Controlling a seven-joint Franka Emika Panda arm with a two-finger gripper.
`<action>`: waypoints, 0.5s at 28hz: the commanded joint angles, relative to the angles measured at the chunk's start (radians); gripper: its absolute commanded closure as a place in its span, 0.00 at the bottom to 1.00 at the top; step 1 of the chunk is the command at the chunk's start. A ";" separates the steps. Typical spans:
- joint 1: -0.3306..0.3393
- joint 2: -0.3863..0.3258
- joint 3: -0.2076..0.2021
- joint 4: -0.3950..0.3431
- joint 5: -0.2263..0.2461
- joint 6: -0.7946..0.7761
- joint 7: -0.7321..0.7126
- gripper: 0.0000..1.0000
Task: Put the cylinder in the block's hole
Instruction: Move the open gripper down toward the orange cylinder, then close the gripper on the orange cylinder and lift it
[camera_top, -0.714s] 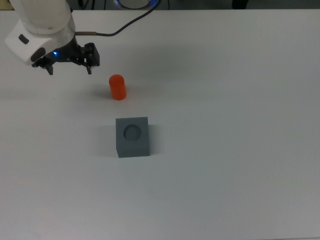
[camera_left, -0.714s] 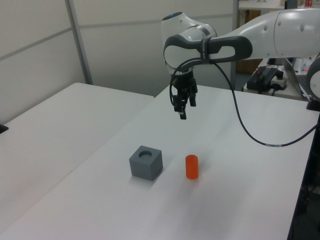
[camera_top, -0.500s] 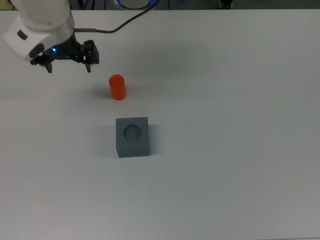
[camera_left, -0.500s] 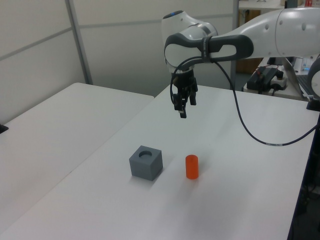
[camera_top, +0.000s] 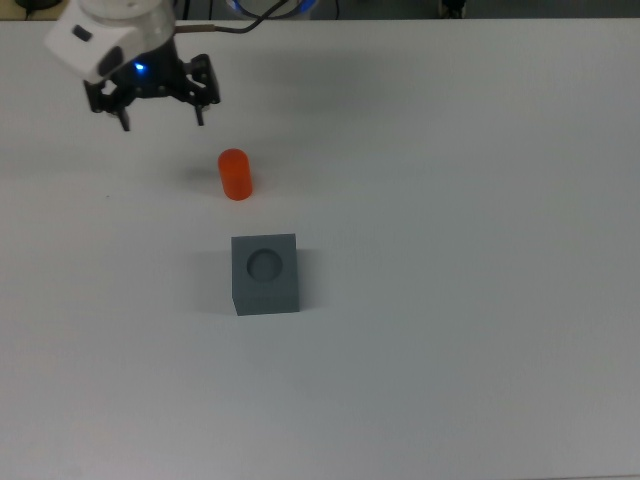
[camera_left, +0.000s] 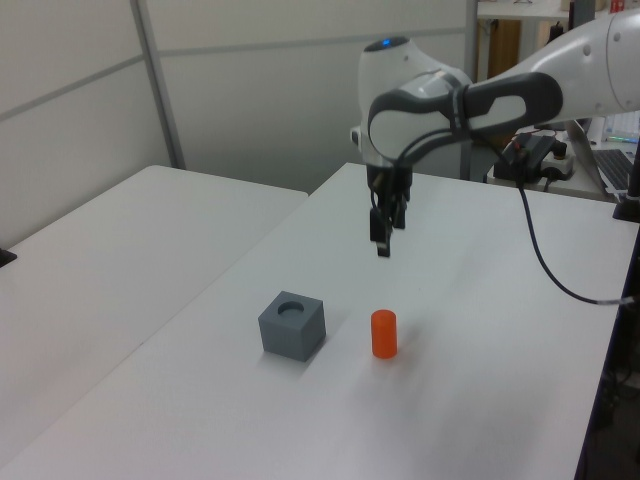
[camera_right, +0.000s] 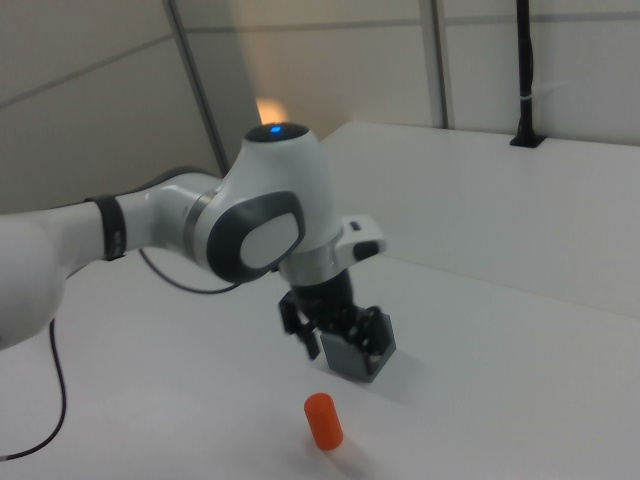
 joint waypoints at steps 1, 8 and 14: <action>0.034 -0.036 0.028 -0.119 0.000 0.060 -0.041 0.00; 0.048 0.059 0.070 -0.125 -0.014 0.112 -0.039 0.00; 0.048 0.105 0.084 -0.125 -0.061 0.159 -0.036 0.00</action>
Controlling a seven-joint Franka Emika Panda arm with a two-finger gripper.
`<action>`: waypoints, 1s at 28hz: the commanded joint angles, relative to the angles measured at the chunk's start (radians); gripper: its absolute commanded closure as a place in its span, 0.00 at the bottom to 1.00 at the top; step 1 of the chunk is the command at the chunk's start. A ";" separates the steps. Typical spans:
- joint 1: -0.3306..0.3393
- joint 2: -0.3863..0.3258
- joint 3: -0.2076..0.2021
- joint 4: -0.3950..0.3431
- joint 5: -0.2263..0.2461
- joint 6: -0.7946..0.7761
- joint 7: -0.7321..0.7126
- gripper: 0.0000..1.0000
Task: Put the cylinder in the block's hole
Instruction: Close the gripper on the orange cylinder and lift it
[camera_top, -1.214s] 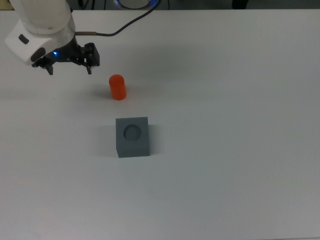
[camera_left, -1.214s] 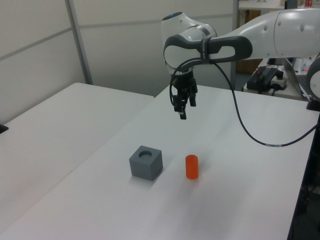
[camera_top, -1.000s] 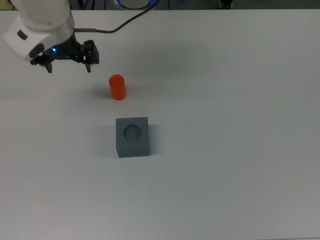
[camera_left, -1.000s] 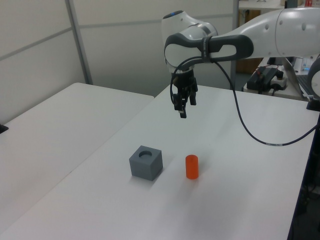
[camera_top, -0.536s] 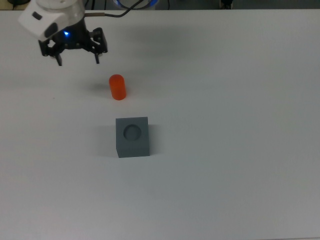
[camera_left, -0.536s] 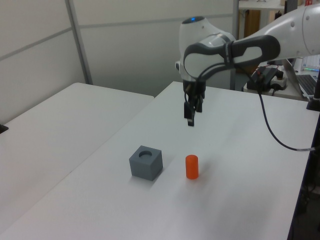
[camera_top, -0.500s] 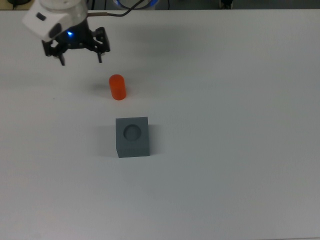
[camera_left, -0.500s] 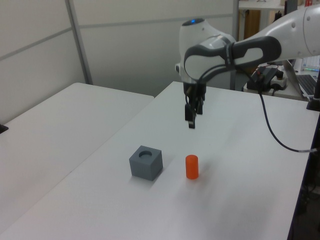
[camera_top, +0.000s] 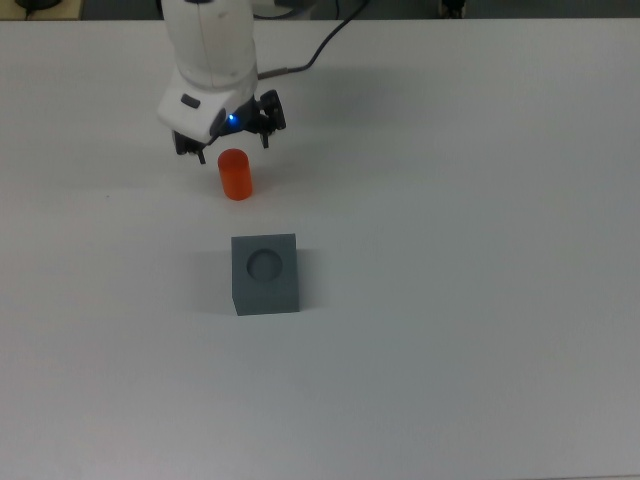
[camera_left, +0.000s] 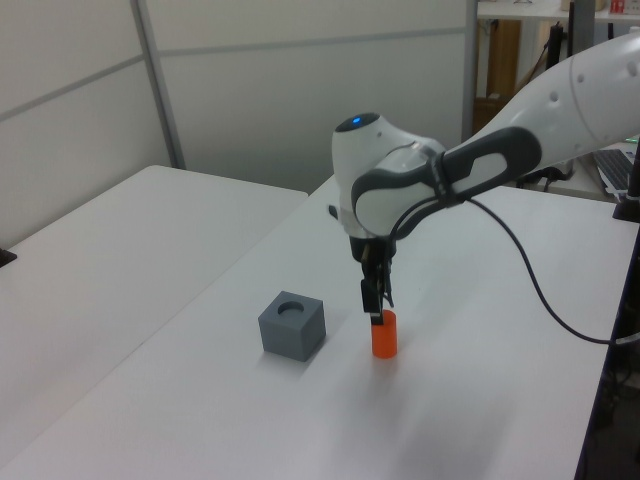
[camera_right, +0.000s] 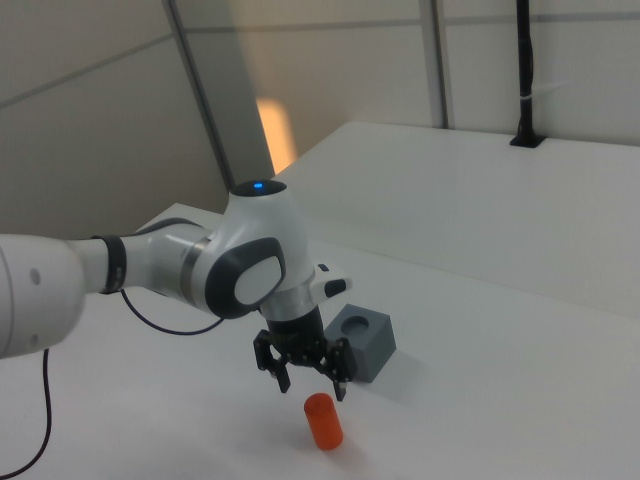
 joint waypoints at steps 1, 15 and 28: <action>0.001 0.034 0.008 -0.004 -0.050 0.037 -0.017 0.00; 0.003 0.054 0.016 -0.005 -0.108 0.016 -0.051 0.97; -0.014 0.056 0.016 0.223 -0.004 -0.113 -0.038 1.00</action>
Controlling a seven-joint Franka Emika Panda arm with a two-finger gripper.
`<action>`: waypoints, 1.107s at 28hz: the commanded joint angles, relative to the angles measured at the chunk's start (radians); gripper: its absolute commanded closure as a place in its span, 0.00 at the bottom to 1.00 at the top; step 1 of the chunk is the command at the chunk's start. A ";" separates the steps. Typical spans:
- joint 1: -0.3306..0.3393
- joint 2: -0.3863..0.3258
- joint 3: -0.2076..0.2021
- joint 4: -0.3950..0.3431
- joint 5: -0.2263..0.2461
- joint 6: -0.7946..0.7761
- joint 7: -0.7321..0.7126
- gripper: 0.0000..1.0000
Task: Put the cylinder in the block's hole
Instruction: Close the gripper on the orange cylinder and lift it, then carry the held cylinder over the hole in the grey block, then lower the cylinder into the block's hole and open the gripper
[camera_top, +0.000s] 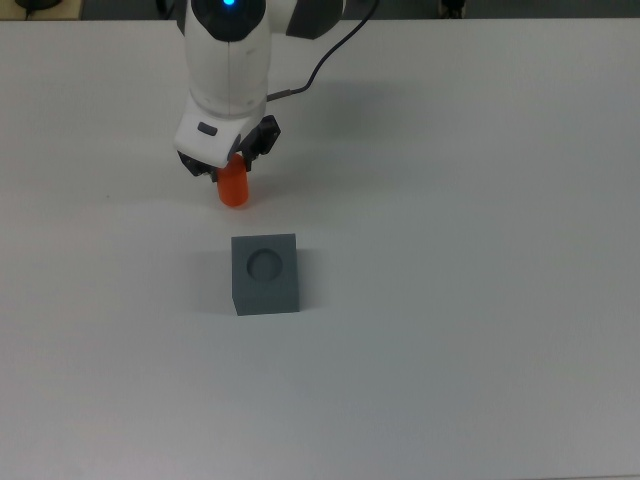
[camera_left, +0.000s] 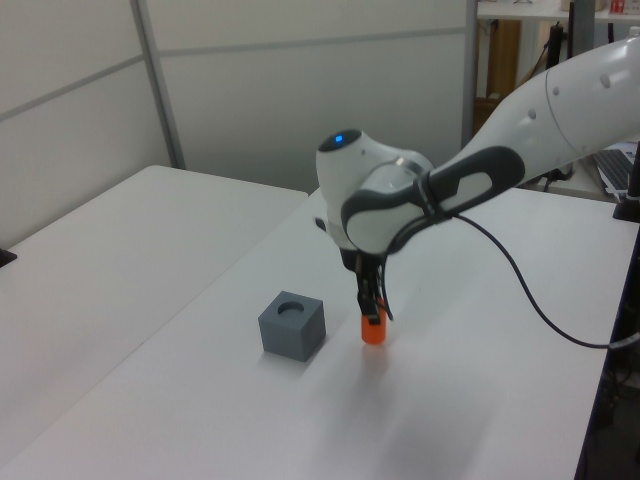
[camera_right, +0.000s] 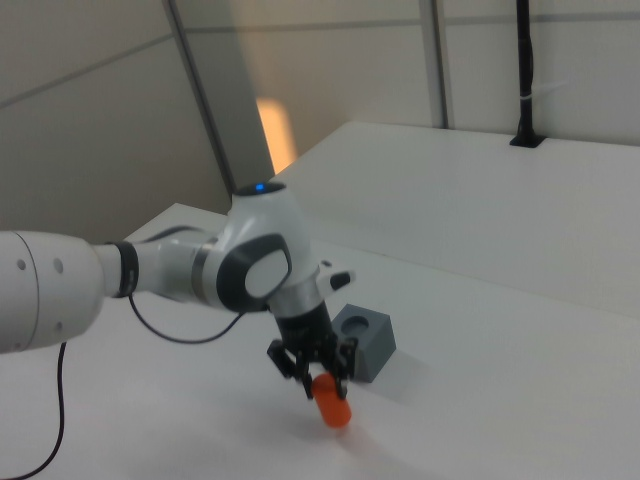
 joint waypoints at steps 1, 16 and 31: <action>-0.019 0.000 -0.003 0.179 0.108 -0.114 -0.005 1.00; -0.015 0.197 0.000 0.453 0.240 -0.072 0.120 1.00; -0.013 0.225 0.027 0.443 0.229 -0.015 0.118 1.00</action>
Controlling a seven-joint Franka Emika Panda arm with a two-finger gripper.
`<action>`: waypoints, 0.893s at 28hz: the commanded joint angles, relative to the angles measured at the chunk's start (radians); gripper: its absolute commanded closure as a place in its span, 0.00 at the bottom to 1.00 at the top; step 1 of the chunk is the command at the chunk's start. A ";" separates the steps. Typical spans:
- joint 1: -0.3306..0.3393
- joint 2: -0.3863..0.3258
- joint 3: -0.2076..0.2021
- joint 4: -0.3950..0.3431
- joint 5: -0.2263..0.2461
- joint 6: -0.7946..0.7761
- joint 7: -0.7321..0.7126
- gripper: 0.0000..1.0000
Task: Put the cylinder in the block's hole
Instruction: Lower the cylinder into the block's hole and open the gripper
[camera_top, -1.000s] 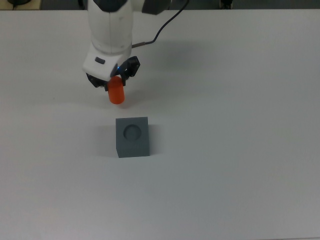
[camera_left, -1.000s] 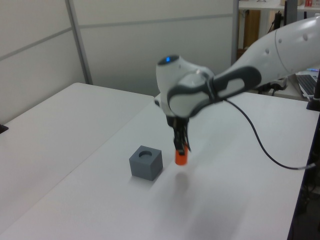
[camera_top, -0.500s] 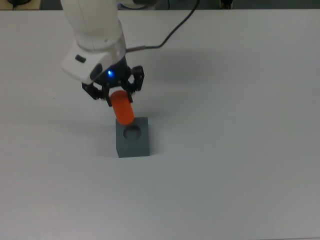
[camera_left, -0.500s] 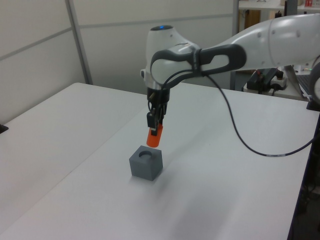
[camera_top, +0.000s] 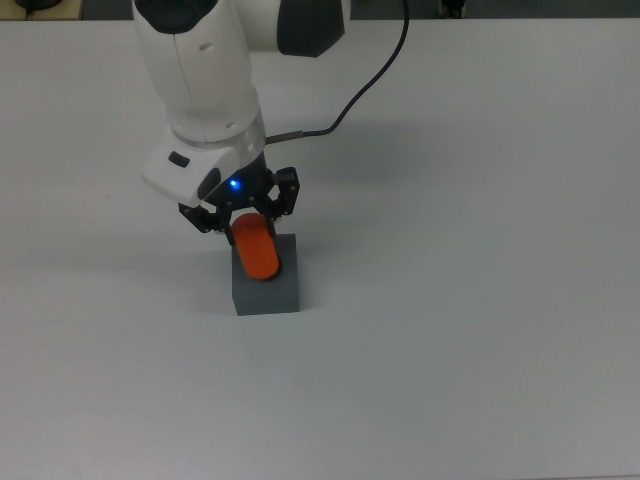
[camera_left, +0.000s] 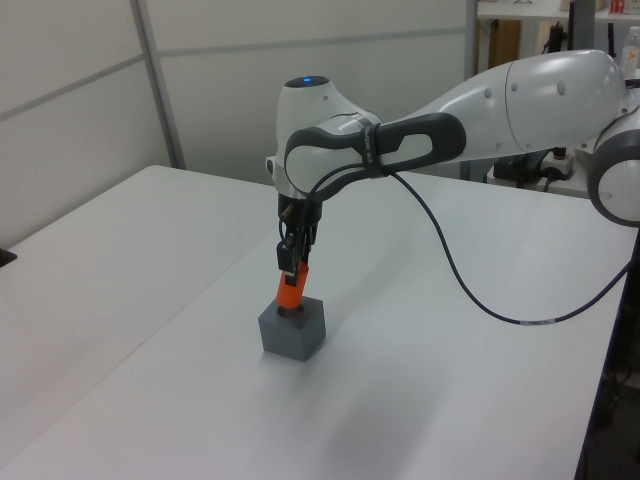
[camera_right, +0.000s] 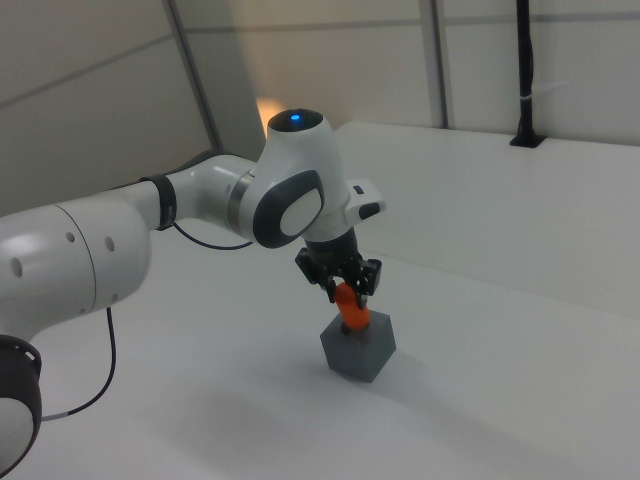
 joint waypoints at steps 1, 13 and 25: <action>0.003 0.010 0.011 0.017 0.006 0.005 0.014 0.98; 0.003 0.010 0.012 -0.004 -0.006 0.005 0.013 0.97; 0.002 0.010 0.012 -0.021 -0.031 0.005 0.005 0.89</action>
